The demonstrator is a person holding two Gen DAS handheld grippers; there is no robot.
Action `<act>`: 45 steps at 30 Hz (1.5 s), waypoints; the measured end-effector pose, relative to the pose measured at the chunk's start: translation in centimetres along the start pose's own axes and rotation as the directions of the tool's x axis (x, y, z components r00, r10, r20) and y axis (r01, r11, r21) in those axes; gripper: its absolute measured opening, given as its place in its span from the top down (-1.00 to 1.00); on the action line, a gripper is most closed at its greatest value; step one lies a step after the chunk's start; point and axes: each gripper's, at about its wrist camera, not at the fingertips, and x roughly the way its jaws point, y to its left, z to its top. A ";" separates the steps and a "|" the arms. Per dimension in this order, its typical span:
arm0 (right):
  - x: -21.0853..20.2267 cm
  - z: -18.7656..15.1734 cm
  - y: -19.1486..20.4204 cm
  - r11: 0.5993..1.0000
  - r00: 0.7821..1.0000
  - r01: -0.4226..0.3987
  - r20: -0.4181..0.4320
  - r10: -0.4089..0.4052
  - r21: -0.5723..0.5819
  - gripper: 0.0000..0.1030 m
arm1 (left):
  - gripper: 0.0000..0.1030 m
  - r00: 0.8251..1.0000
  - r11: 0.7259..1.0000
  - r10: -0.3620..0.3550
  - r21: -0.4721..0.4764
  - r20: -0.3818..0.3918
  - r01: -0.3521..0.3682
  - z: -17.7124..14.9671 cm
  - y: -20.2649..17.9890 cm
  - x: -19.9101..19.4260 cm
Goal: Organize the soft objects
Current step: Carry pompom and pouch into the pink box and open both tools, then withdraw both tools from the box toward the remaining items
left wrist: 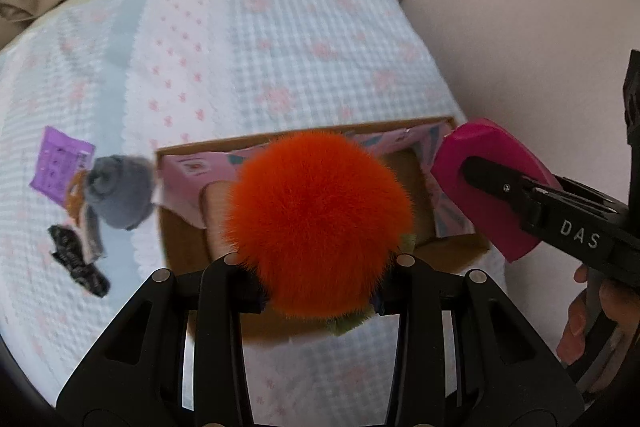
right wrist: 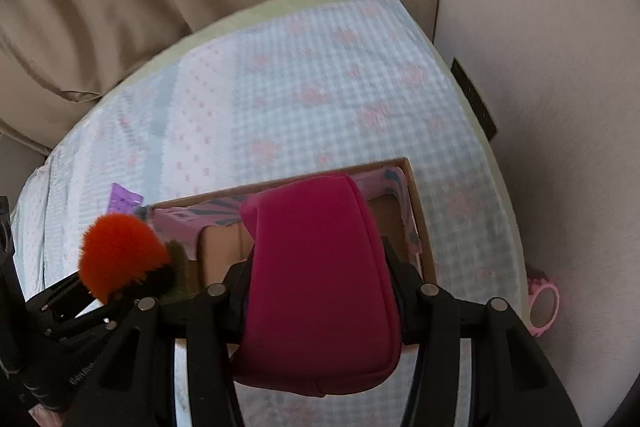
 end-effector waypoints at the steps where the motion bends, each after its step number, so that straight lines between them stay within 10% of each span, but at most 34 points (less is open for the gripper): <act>1: 0.6 0.1 -0.2 1.000 1.000 0.002 -0.008 -0.002 0.004 0.09 | 0.38 1.000 1.000 0.004 0.005 -0.019 -0.004 0.3 -0.1 1.4; 12: 5.6 1.2 -1.9 0.998 0.996 -0.016 -0.085 0.021 0.057 0.04 | 0.36 0.989 0.995 0.070 0.073 -0.129 -0.061 2.3 0.4 8.7; 14: 6.1 1.3 -2.0 0.998 0.996 -0.012 -0.092 0.017 0.056 -0.02 | 0.00 0.987 0.995 0.065 0.084 -0.145 -0.054 2.6 0.5 9.2; 16: 6.4 1.2 -1.9 0.998 0.996 -0.026 -0.086 0.031 0.055 -0.61 | -0.98 0.986 0.995 0.056 0.089 -0.155 -0.042 2.6 0.5 9.2; 18: 6.6 1.3 -1.8 0.996 0.992 -0.068 -0.102 0.074 0.060 -1.00 | -0.99 0.986 0.992 0.072 0.118 -0.152 -0.054 2.2 0.5 9.0; 21: 6.1 0.9 -1.8 0.993 0.993 -0.094 -0.071 0.099 0.070 -1.00 | -0.99 0.978 0.976 0.147 0.181 -0.149 -0.119 1.2 0.6 9.0; 45: -5.4 -2.7 1.0 0.995 0.993 -0.102 0.061 0.100 0.024 -1.00 | -0.99 0.995 0.991 0.090 0.095 0.033 -0.093 -1.3 0.8 -3.7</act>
